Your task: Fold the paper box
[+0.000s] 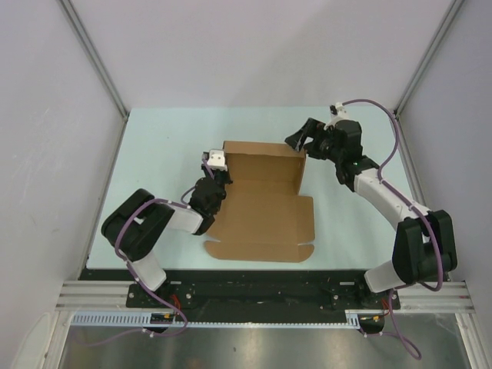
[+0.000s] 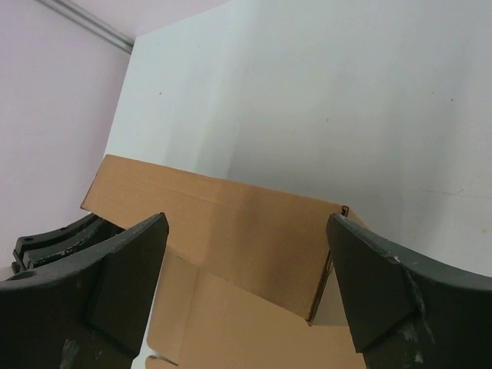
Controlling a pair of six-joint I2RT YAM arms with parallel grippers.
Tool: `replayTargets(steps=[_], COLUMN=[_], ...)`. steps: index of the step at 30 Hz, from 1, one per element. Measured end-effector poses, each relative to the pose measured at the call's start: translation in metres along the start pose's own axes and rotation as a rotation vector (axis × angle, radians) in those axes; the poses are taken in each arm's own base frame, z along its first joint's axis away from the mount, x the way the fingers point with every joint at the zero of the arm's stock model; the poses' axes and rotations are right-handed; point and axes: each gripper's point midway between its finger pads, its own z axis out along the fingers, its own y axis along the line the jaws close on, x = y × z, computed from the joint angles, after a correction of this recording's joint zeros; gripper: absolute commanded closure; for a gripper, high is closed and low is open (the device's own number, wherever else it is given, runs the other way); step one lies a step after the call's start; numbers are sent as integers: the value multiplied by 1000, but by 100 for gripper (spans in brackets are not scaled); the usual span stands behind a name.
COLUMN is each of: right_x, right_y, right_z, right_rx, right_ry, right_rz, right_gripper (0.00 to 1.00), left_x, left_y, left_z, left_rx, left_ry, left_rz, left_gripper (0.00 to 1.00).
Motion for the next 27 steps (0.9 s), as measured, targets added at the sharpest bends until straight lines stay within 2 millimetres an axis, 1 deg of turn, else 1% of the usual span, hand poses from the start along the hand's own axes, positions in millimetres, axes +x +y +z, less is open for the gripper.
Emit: replayTargets(steps=[2,6,8,10,12,15,19,20,22,25,26,27], right_x=[0,-6,-13,-18,-16,-2,27,31,29,29,30,31], right_y=[1,0,-2,-5,-11,-20,-38,-40,-38,-35,-35,-34], right_z=[-2,-15,-26,-32,-33,-24,-7,-4,0,2,3,5], right_rx=[13,57,85,106,130,153,193,193,176,157,152,146], right_ry=[-6,-23,-44,-58,-52,-7,79,90,81,83,86,88], right_rz=[-9,-18,-24,-29,-33,-33,-20,-15,-17,-17,-17,-18], right_gripper=[5,4,4,4,4,7,9,11,13,15,16,16], left_x=[0,0,0,0,0,0,0,1,3,1,1,1], left_y=[0,2,2,2,2,3,3,4,4,5,5,5], left_z=[0,0,0,0,0,0,0,0,-1,0,0,-1], left_rx=[-1,-9,-10,-10,-10,-12,-14,-18,-20,-23,-23,-23], left_ry=[0,1,1,1,1,1,1,4,10,5,6,6], left_rz=[5,14,16,16,17,17,17,21,26,26,26,27], left_gripper=[85,86,86,86,86,85,84,82,80,68,53,45])
